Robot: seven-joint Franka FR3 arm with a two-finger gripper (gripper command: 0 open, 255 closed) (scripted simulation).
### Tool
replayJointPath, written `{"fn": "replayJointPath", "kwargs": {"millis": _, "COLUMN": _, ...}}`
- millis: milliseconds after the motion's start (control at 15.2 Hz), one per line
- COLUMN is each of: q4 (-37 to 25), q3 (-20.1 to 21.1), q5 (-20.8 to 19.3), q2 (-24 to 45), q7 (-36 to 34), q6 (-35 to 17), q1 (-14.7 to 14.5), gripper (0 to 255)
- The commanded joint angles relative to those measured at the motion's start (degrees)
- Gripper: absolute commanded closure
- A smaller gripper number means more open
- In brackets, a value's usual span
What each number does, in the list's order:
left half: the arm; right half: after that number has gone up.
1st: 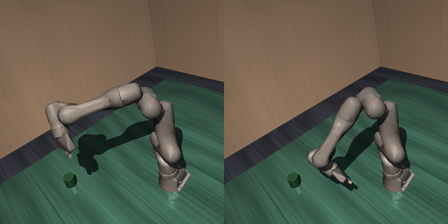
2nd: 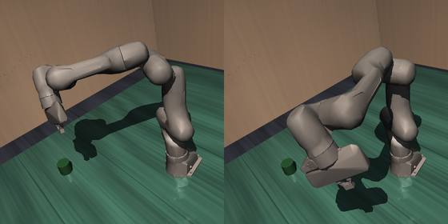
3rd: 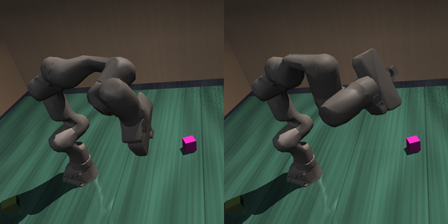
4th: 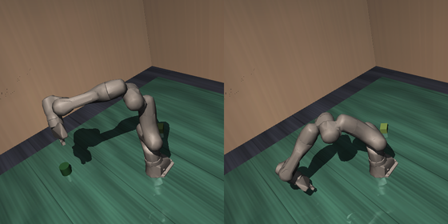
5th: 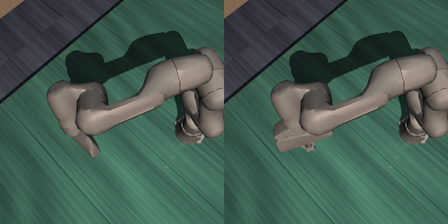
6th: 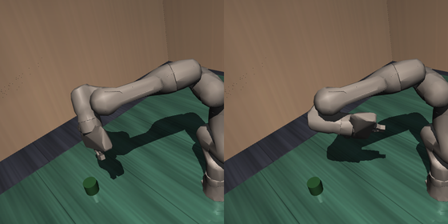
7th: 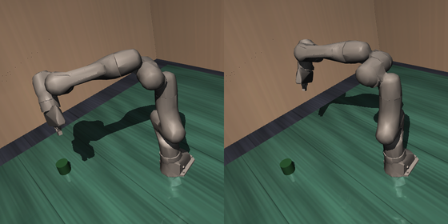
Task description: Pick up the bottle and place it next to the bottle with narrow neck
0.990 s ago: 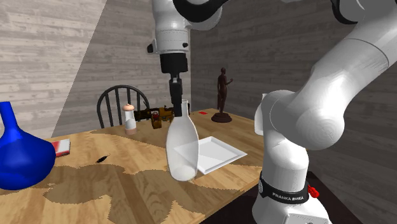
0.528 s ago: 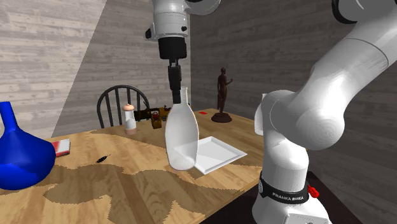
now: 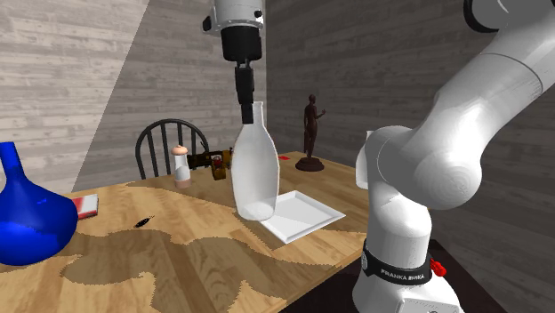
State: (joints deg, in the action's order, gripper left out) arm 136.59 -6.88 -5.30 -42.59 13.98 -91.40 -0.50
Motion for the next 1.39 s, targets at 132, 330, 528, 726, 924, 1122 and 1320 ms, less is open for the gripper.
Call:
{"fn": "replayJointPath", "kwargs": {"millis": 132, "q4": -3.50, "q3": 0.27, "q5": 0.25, "q2": 0.69, "q7": -0.01, "q6": 2.82, "q1": -0.14, "gripper": 255}}
{"fn": "replayJointPath", "kwargs": {"millis": 330, "q4": -6.22, "q3": 0.39, "q5": 0.38, "q2": 1.27, "q7": 0.06, "q6": 4.95, "q1": -0.20, "gripper": 255}}
{"fn": "replayJointPath", "kwargs": {"millis": 528, "q4": -9.01, "q3": 0.50, "q5": 0.50, "q2": 1.95, "q7": 0.14, "q6": 7.07, "q1": -0.27, "gripper": 255}}
{"fn": "replayJointPath", "kwargs": {"millis": 726, "q4": -11.90, "q3": 0.60, "q5": 0.61, "q2": 2.73, "q7": 0.22, "q6": 9.18, "q1": -0.33, "gripper": 255}}
{"fn": "replayJointPath", "kwargs": {"millis": 924, "q4": -14.87, "q3": 0.68, "q5": 0.72, "q2": 3.60, "q7": 0.31, "q6": 11.28, "q1": -0.40, "gripper": 255}}
{"fn": "replayJointPath", "kwargs": {"millis": 1122, "q4": -17.95, "q3": 0.76, "q5": 0.82, "q2": 4.56, "q7": 0.40, "q6": 13.40, "q1": -0.46, "gripper": 255}}
{"fn": "replayJointPath", "kwargs": {"millis": 1320, "q4": -21.13, "q3": 0.82, "q5": 0.91, "q2": 5.62, "q7": 0.51, "q6": 15.52, "q1": -0.52, "gripper": 255}}
